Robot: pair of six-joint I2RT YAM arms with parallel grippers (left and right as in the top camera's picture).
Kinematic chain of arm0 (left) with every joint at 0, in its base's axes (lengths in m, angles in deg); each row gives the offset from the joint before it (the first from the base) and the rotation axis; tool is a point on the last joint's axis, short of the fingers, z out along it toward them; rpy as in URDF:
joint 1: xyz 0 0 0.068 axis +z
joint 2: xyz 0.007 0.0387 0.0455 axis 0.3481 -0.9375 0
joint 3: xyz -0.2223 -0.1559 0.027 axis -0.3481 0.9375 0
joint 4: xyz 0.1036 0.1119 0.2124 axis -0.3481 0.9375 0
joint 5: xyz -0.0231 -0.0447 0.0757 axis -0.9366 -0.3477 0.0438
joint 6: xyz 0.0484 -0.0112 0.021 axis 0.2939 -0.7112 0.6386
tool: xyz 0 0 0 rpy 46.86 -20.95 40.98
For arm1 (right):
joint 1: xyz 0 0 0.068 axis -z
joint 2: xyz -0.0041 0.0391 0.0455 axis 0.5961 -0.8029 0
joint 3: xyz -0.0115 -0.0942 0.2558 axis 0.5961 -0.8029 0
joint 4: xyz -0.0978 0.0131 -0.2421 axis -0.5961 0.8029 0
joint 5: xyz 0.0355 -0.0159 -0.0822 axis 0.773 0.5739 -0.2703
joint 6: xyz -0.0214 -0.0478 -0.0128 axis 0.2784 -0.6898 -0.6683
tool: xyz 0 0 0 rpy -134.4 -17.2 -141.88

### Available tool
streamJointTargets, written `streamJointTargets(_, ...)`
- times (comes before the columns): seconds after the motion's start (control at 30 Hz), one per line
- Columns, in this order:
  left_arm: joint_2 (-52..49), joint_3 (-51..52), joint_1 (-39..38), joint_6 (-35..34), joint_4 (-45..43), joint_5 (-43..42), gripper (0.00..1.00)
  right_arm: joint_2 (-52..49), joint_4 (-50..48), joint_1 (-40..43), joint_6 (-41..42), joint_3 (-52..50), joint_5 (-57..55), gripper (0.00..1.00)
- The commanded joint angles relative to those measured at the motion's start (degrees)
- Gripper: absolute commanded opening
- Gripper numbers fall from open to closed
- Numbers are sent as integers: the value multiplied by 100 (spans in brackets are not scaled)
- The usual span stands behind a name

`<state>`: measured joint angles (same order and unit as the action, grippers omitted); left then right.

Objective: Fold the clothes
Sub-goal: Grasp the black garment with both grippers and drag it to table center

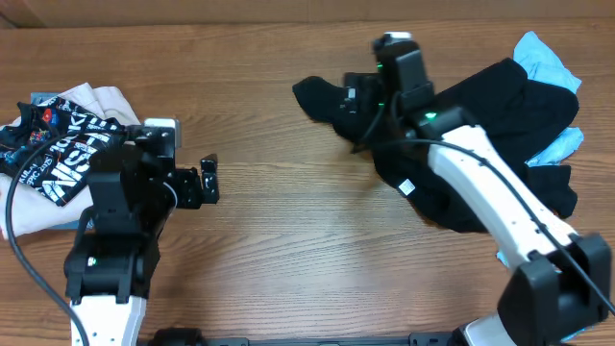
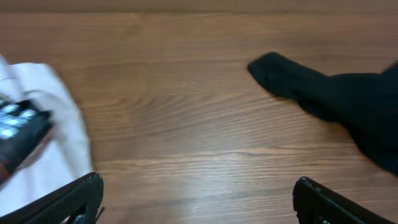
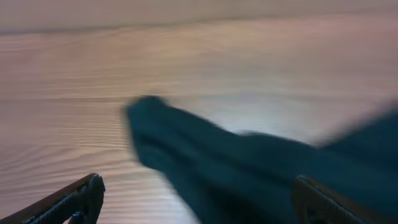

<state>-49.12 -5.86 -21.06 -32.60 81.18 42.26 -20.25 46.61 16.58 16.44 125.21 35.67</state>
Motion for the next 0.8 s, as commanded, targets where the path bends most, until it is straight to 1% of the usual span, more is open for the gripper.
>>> streamJointTargets(0.0,-518,-146,-286,-186,-208,-732,100,839,365,527,94,103,-566,100)
streamJointTargets(0.1,-949,-146,-671,-321,-463,-863,100,1198,872,973,221,103,-564,100)
streamJointTargets(0.17,-1370,-146,-1117,-374,-754,-863,100,1497,1333,1427,219,103,-538,100)
streamJointTargets(0.27,-1969,-146,-1777,-374,-1287,-968,100,1779,1770,1856,214,103,-457,100)
streamJointTargets(0.33,-2341,-146,-2127,-382,-1744,-1220,100,1910,2013,2094,216,103,-457,100)
streamJointTargets(0.4,-2975,-146,-2623,-608,-2734,-1687,100,1996,2315,2365,219,101,-455,100)
streamJointTargets(0.43,-3418,-146,-2898,-986,-3434,-1705,100,2004,2522,2490,219,103,-450,100)
streamJointTargets(0.47,-3650,-146,-3014,-1182,-3738,-1690,100,2004,2605,2520,219,103,-444,100)
streamJointTargets(0.5,-4094,-146,-3180,-1556,-4212,-1690,100,2004,2719,2542,219,103,-437,100)
streamJointTargets(0.57,-4509,-149,-3289,-1888,-4575,-1694,100,2009,2771,2542,221,103,-435,100)
streamJointTargets(0.7,-5547,-210,-3499,-2804,-5530,-1733,100,2048,2870,2540,219,103,-437,100)
streamJointTargets(0.77,-5899,-352,-3539,-3012,-5641,-1733,100,2068,2889,2542,216,103,-437,100)
